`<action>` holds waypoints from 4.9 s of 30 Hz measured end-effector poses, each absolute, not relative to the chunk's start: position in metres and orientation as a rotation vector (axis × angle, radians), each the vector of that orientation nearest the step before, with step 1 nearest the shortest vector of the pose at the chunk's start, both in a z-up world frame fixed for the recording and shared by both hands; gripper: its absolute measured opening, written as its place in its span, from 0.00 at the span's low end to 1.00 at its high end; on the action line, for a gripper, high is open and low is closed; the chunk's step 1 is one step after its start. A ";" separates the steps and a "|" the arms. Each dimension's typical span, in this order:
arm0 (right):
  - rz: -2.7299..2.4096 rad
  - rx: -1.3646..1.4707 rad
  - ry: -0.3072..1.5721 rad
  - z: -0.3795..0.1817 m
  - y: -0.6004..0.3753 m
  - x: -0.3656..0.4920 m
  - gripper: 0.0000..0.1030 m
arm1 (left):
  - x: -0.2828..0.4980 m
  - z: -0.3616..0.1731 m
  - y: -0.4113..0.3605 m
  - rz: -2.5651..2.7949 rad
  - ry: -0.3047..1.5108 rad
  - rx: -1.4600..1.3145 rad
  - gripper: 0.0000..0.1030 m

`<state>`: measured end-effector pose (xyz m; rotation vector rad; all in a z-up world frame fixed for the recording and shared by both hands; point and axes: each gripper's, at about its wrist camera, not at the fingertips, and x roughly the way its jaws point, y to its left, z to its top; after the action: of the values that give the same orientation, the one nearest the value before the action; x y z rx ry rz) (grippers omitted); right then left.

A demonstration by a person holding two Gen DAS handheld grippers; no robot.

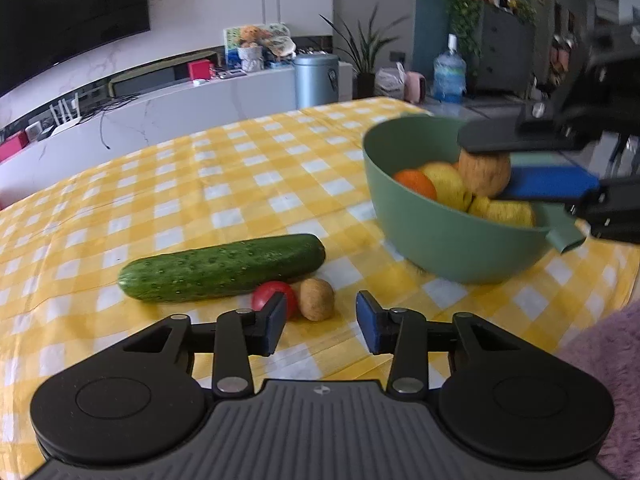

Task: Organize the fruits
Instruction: 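Grasp the other brown kiwi with the left tool while the right tool holds its kiwi, then carry the kiwi into the colander while the right tool carries its kiwi there, then open both tools to drop the kiwis into the green colander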

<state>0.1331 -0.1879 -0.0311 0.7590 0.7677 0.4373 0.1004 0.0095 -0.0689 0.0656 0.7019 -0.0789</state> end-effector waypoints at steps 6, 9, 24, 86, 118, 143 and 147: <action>0.447 0.770 0.763 -0.031 -0.192 0.131 0.21 | 0.111 -0.080 -0.001 -0.109 0.699 0.177 0.37; 0.454 0.763 0.763 -0.031 -0.191 0.132 0.21 | 0.117 -0.081 -0.003 -0.105 0.698 0.180 0.35; 0.458 0.735 0.787 -0.032 -0.188 0.134 0.21 | 0.106 -0.080 -0.008 -0.163 0.700 0.209 0.20; 0.452 0.793 0.801 -0.034 -0.195 0.133 0.21 | 0.118 -0.078 -0.021 -0.090 0.636 0.136 0.28; -0.017 0.475 0.505 -0.003 -0.219 0.121 0.25 | 0.088 -0.014 0.008 -0.327 0.511 -0.175 0.27; 0.028 0.579 0.492 -0.008 -0.230 0.118 0.40 | 0.199 -0.008 -0.019 -0.371 0.586 -0.288 0.27; 0.051 0.577 0.488 -0.007 -0.228 0.117 0.40 | 0.216 -0.018 -0.021 -0.359 0.609 -0.316 0.27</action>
<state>0.1174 -0.2284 -0.0065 0.5774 0.4883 0.0508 0.2163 -0.0210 -0.0180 -0.3157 0.6090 -0.3589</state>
